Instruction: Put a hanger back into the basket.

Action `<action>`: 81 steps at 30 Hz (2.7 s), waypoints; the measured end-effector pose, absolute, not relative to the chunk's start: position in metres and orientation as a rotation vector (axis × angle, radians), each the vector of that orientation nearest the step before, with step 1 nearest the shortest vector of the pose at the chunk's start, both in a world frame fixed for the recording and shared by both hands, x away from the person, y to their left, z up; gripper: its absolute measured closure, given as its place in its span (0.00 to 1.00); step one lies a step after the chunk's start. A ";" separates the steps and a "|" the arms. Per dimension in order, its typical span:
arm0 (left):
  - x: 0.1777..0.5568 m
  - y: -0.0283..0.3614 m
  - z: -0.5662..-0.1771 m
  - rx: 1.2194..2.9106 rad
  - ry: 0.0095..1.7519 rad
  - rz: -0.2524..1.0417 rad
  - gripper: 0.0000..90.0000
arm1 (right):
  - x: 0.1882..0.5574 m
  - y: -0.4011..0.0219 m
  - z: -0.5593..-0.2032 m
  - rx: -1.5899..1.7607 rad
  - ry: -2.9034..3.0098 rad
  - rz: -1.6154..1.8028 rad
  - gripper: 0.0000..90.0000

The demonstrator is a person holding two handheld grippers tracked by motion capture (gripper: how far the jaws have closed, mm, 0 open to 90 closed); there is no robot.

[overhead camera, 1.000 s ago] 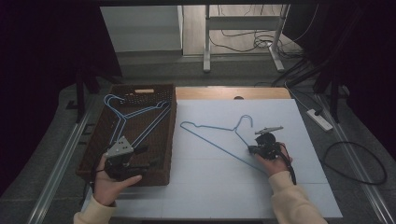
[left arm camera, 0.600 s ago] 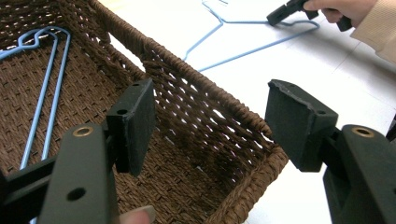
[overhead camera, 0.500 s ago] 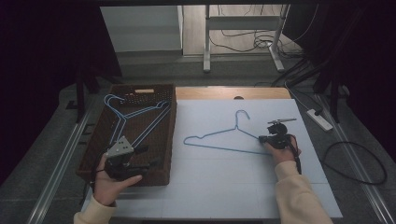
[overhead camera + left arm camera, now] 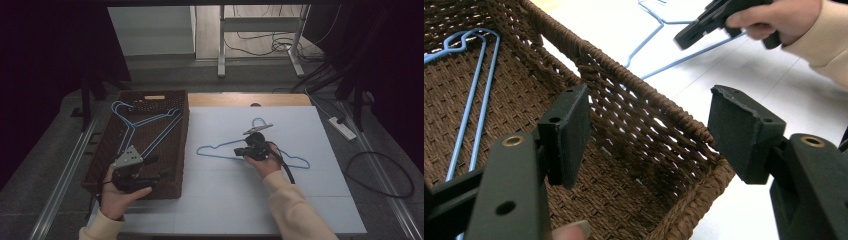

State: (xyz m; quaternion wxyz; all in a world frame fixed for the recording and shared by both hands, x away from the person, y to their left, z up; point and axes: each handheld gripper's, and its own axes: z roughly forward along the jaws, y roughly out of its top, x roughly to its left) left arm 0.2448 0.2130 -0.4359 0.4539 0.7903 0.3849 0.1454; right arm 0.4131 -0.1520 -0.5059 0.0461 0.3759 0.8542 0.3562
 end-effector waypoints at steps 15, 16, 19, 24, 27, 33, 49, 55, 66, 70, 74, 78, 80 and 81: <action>0.244 0.214 -0.435 1.947 0.950 0.363 0.38 | 0.425 -0.125 -0.524 1.158 2.643 1.051 1.00; 0.244 0.214 -0.435 1.947 0.950 0.363 0.38 | 0.425 -0.125 -0.524 1.156 2.647 1.054 1.00; 0.244 0.214 -0.435 1.947 0.952 0.364 0.38 | 0.423 -0.126 -0.524 1.156 2.653 1.055 1.00; 0.244 0.214 -0.435 1.948 0.950 0.363 0.38 | 0.414 -0.128 -0.524 1.134 2.690 1.060 1.00; 0.244 0.215 -0.434 1.946 0.950 0.363 0.38 | 0.403 -0.133 -0.524 1.115 2.729 1.071 1.00; 0.243 0.214 -0.433 1.946 0.947 0.365 0.38 | 0.381 -0.139 -0.523 1.070 2.794 1.068 1.00; 0.243 0.212 -0.433 1.947 0.944 0.362 0.38 | 0.328 -0.164 -0.522 0.981 2.922 1.071 1.00; 0.243 0.211 -0.434 1.948 0.945 0.360 0.38 | 0.323 -0.167 -0.521 0.961 2.934 1.064 1.00; 0.244 0.212 -0.434 1.942 0.947 0.351 0.38 | 0.339 -0.181 -0.503 1.019 2.750 1.169 1.00; 0.244 0.211 -0.434 1.945 0.945 0.349 0.38 | 0.360 -0.191 -0.493 1.071 2.632 1.161 1.00; 0.244 0.209 -0.434 1.945 0.942 0.348 0.38 | 0.383 -0.194 -0.492 1.118 2.556 1.132 0.89; 0.245 0.209 -0.434 1.946 0.941 0.348 0.38 | 0.410 -0.183 -0.493 1.161 2.531 1.075 0.66; 0.245 0.210 -0.435 1.946 0.941 0.349 0.38 | 0.419 -0.174 -0.494 1.157 2.526 1.037 0.60; 0.244 0.210 -0.435 1.946 0.941 0.349 0.38 | 0.423 -0.169 -0.495 1.154 2.531 1.021 0.57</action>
